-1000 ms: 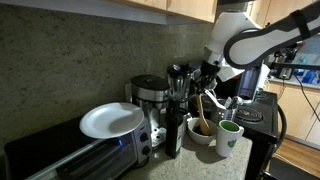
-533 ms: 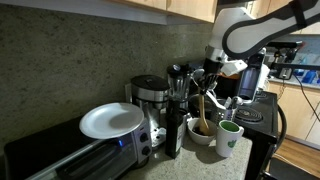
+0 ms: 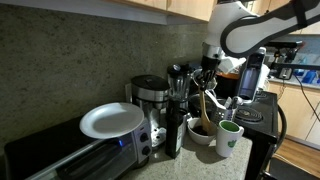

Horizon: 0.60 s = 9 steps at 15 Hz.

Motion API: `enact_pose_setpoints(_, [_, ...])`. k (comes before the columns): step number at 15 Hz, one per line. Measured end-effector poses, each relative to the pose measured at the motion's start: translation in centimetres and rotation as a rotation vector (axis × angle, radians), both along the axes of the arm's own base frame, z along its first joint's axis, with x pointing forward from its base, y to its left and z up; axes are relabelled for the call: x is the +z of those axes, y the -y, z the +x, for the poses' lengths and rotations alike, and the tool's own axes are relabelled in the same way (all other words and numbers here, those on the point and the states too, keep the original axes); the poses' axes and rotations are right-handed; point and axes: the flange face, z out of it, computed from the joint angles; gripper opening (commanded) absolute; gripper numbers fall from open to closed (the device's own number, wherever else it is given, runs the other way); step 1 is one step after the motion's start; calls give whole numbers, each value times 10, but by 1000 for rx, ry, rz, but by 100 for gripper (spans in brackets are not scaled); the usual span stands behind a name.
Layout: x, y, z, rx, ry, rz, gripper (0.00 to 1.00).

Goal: Take the wooden spoon and stir the contents in the bowl

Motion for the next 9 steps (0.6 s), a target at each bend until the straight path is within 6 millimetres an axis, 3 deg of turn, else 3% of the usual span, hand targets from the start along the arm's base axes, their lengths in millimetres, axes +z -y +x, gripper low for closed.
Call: enact_pose_setpoints(9, [-2, 7, 0, -80, 20, 141, 5])
